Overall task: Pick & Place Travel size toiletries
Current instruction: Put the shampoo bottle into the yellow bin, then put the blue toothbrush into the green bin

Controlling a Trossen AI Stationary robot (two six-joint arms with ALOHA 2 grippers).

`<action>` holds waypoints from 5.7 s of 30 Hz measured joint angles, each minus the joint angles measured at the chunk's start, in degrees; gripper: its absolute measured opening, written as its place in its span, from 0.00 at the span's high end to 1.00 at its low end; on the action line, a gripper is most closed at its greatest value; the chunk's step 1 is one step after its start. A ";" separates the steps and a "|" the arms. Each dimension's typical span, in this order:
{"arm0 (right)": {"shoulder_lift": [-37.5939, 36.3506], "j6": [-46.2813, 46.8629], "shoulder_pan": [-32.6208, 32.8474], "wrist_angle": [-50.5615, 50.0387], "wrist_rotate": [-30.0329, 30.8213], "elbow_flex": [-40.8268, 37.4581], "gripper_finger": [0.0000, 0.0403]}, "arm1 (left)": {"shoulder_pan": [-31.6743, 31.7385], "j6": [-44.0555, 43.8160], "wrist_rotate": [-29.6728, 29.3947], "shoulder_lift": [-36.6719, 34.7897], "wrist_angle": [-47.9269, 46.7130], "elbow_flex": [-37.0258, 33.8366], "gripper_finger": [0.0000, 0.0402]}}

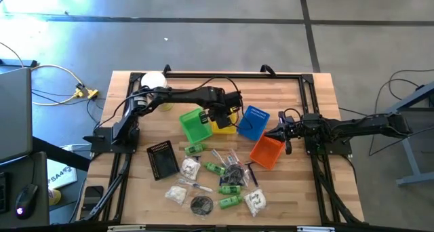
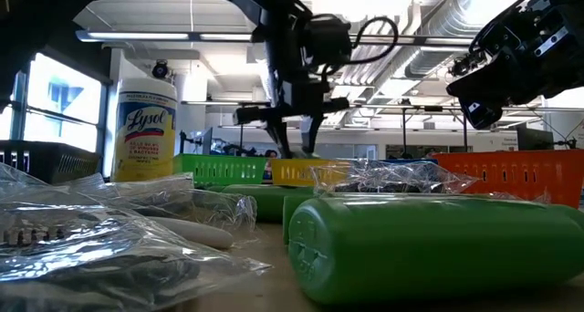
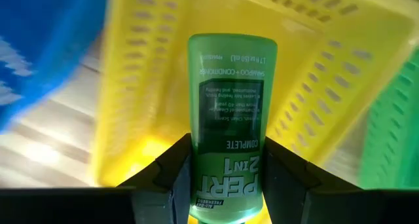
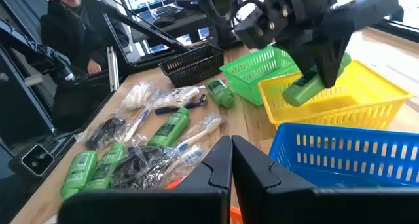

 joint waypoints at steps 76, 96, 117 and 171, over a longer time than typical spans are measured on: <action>0.04 -4.27 6.27 6.54 6.09 -0.01 0.99 | -12.06 -79.07 -2.17 -94.96 58.75 -85.46 1.00; 0.04 -10.53 6.27 6.51 4.55 0.00 0.99 | -7.47 -88.49 5.73 -106.21 62.36 -100.13 1.00; 0.14 -13.65 6.20 10.80 9.24 0.00 0.99 | -7.47 -84.02 2.21 -106.62 63.49 -100.76 1.00; 67.98 4.30 10.63 -18.82 4.46 56.29 0.89 | -7.45 -85.99 0.83 -106.62 66.30 -100.76 1.00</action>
